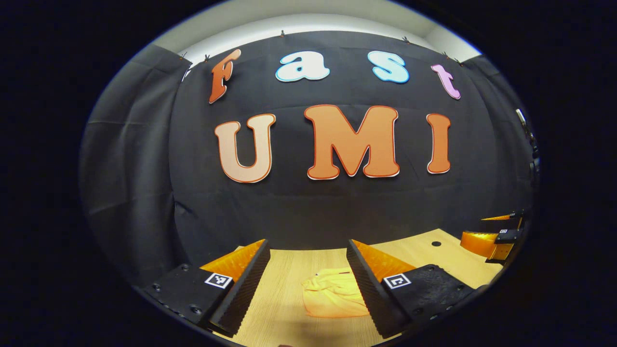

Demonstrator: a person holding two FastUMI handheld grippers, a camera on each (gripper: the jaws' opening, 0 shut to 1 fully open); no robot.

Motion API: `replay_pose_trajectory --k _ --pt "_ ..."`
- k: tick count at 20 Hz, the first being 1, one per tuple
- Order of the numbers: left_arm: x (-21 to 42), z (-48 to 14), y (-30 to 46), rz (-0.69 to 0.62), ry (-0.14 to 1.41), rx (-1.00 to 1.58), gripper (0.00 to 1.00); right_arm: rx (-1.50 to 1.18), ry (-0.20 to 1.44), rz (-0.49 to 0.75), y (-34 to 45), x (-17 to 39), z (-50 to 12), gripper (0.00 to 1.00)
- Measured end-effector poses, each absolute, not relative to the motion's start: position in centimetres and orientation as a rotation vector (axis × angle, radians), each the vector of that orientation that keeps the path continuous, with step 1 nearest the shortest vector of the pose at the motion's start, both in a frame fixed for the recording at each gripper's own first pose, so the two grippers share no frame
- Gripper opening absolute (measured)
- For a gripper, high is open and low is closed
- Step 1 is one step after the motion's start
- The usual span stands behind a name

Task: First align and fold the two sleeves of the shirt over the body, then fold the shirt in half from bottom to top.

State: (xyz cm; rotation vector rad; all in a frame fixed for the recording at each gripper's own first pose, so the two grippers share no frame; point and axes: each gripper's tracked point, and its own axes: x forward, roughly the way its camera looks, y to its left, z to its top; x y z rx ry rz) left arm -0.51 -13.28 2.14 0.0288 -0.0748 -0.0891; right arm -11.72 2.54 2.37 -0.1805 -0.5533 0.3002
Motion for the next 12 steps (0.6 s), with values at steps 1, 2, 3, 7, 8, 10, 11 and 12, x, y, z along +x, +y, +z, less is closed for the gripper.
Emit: replay_pose_trajectory --k 1,2,3,7,8,10,11,12 --pt "-1.1 2.8 -13.3 -0.075 -0.104 0.049 0.97 -0.179 -0.556 0.299 2.3 -11.5 2.3 0.98" --pt "-1.2 3.2 -13.4 -0.067 -0.118 0.079 0.97 -0.178 -0.556 0.297 2.1 -11.2 2.2 0.98" --pt "-1.2 3.1 -13.5 -0.066 -0.113 0.102 0.97 -0.175 -0.557 0.295 1.9 -11.1 2.0 0.98" --pt "-1.4 1.1 -14.7 -0.145 -0.050 0.000 0.98 -0.176 -0.554 0.273 2.4 -11.0 1.3 0.98" --pt "-1.0 0.6 -14.4 -0.155 -0.048 -0.014 0.98 -0.177 -0.552 0.265 2.6 -11.2 1.1 0.98" --pt "-0.6 0.3 -13.2 -0.152 -0.040 -0.003 1.00 -0.174 -0.547 0.250 3.3 -11.5 0.7 0.98" --pt "-0.4 0.0 -12.6 -0.156 -0.026 -0.003 0.99 -0.173 -0.547 0.245 3.8 -11.8 0.6 0.98" --pt "-0.3 -0.3 -12.2 -0.161 -0.018 -0.012 0.99 -0.172 -0.556 0.241 4.2 -12.4 0.4 0.98"
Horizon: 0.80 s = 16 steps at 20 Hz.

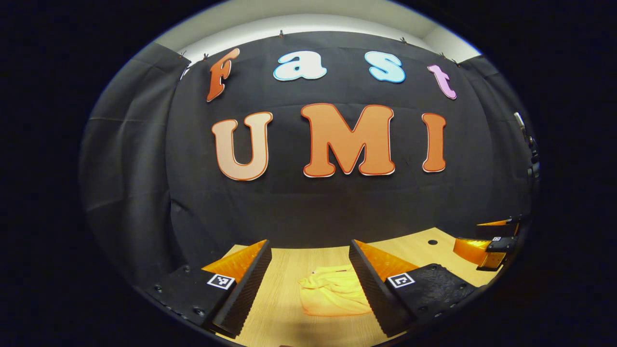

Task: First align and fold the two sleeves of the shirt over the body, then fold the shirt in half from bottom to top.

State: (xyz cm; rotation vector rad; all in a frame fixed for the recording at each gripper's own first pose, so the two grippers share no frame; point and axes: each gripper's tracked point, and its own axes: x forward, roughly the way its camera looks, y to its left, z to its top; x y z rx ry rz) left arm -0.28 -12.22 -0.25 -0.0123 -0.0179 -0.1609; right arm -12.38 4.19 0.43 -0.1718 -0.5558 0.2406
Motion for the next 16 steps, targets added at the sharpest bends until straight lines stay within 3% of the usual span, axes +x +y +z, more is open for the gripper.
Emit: replay_pose_trajectory --k 16 --pt "-1.0 -1.9 -1.7 -0.128 -0.008 -0.107 0.99 -0.185 -0.653 0.177 7.4 -17.1 -0.8 0.98"
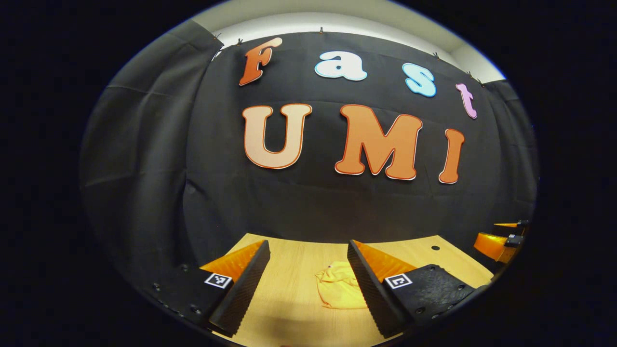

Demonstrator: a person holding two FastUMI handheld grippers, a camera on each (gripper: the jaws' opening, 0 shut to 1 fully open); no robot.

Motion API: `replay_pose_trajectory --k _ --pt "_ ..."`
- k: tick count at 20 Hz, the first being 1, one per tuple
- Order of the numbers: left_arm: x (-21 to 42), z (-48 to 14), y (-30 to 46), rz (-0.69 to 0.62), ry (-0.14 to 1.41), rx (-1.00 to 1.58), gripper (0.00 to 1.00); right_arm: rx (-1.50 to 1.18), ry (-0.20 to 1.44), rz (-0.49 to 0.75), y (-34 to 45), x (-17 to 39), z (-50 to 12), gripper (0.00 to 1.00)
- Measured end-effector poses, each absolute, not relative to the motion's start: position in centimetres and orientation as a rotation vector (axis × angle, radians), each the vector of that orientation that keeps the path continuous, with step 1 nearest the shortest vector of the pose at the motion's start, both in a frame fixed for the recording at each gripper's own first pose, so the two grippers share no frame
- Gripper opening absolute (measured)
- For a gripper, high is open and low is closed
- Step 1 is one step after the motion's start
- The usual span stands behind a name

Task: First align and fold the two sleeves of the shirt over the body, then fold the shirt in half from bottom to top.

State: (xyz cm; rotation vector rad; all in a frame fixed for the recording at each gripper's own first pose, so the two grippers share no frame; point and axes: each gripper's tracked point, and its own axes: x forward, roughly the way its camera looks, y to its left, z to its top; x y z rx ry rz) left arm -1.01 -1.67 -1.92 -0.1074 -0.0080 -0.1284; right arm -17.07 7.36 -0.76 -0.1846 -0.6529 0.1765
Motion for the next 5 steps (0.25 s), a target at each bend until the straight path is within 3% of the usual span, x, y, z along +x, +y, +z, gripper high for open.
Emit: replay_pose_trajectory --k 5 --pt "-0.9 -2.2 0.0 -0.134 0.009 -0.121 0.98 -0.142 -0.660 0.125 6.1 -17.6 -0.5 0.98"
